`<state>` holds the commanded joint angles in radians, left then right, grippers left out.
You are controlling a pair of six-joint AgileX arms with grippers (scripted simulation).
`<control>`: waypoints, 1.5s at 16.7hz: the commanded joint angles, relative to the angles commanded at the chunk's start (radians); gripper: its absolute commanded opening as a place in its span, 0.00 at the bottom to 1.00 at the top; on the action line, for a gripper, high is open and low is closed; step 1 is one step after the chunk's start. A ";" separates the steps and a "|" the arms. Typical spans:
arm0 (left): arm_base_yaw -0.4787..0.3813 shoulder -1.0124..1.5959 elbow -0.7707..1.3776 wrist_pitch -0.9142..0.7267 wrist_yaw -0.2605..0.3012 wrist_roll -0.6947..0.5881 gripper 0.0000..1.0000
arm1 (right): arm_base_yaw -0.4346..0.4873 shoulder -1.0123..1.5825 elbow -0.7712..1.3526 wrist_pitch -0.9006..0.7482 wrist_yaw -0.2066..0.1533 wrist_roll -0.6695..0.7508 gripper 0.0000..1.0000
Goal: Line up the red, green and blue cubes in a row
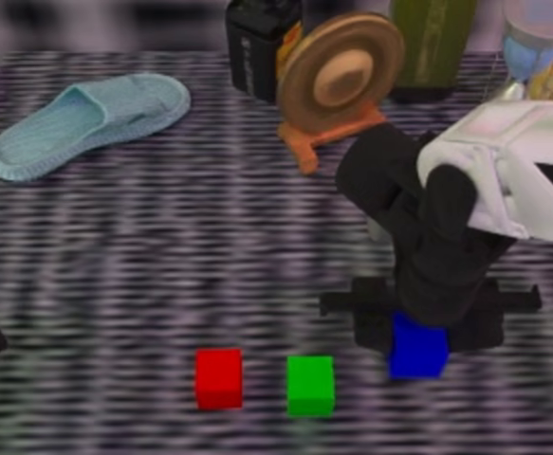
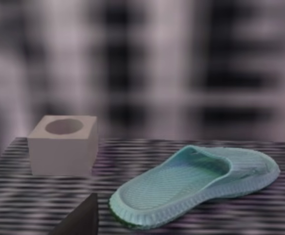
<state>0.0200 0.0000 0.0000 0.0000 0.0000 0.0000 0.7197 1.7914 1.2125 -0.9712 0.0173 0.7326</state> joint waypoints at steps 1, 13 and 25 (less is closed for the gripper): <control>0.000 0.000 0.000 0.000 0.000 0.000 1.00 | 0.000 0.001 -0.002 0.003 0.000 0.000 0.00; 0.000 0.000 0.000 0.000 0.000 0.000 1.00 | 0.007 0.121 -0.148 0.273 0.002 0.004 0.00; 0.000 0.000 0.000 0.000 0.000 0.000 1.00 | 0.007 0.121 -0.148 0.273 0.002 0.004 0.83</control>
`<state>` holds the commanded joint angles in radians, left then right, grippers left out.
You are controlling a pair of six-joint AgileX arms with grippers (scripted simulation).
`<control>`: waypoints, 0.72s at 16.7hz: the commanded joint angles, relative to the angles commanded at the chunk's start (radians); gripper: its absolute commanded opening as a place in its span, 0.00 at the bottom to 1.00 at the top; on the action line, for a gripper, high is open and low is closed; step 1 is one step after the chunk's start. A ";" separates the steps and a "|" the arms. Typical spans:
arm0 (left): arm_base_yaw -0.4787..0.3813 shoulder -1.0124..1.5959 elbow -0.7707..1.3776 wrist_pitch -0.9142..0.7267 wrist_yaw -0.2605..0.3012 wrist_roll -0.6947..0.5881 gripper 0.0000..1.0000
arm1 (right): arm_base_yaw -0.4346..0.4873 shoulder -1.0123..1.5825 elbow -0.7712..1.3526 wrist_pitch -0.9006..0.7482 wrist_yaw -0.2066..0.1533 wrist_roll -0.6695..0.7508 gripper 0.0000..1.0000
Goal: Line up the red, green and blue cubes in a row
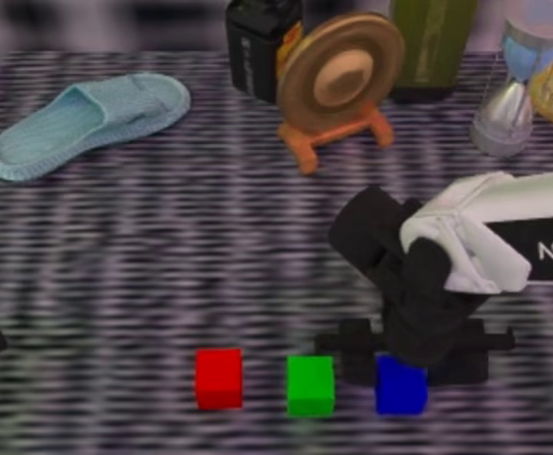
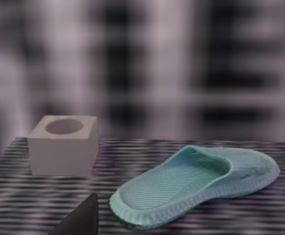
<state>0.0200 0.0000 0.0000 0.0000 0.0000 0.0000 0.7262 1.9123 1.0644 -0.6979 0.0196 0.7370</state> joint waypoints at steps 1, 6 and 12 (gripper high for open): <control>0.000 0.000 0.000 0.000 0.000 0.000 1.00 | 0.000 0.000 0.000 0.000 0.000 0.000 0.90; 0.000 0.000 0.000 0.000 0.000 0.000 1.00 | 0.000 0.000 0.000 0.000 0.000 0.000 1.00; 0.000 0.000 0.000 0.000 0.000 0.000 1.00 | -0.001 -0.002 0.003 -0.004 0.000 0.001 1.00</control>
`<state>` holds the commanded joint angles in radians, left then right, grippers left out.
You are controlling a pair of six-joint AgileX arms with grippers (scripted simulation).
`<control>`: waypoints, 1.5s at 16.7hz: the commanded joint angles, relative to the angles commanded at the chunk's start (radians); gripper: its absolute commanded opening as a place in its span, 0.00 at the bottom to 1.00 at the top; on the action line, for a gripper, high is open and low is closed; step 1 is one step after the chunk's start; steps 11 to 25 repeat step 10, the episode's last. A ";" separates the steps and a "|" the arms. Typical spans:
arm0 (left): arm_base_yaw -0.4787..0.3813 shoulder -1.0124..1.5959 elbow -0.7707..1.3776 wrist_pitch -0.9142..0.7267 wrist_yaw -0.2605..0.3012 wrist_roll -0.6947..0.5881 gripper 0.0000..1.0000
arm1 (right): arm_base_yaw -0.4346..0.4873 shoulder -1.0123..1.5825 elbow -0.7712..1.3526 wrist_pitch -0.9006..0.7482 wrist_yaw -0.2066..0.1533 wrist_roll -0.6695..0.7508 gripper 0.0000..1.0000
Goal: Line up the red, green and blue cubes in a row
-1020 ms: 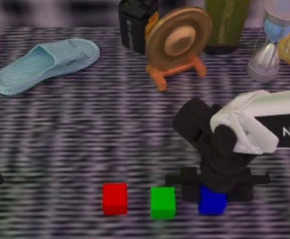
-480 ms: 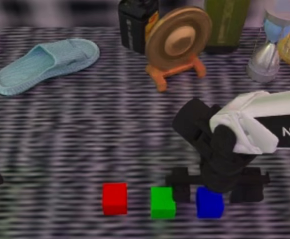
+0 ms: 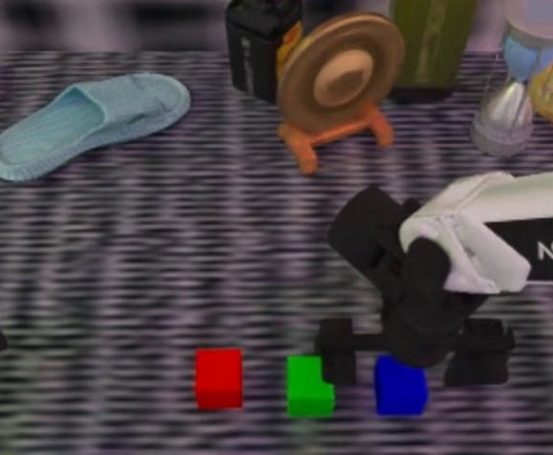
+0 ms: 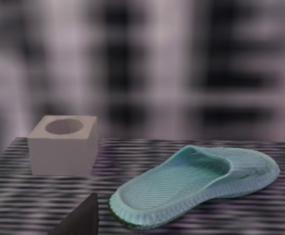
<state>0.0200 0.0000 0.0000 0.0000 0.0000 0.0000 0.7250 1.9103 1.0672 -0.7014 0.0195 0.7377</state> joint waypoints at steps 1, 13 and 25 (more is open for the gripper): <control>0.000 0.000 0.000 0.000 0.000 0.000 1.00 | 0.001 -0.006 0.010 -0.014 0.000 0.002 1.00; 0.000 0.000 0.000 0.000 0.000 0.000 1.00 | 0.012 -0.128 0.138 -0.267 -0.001 0.000 1.00; 0.000 0.000 0.000 0.000 0.000 0.000 1.00 | 0.012 -0.128 0.138 -0.267 -0.001 0.000 1.00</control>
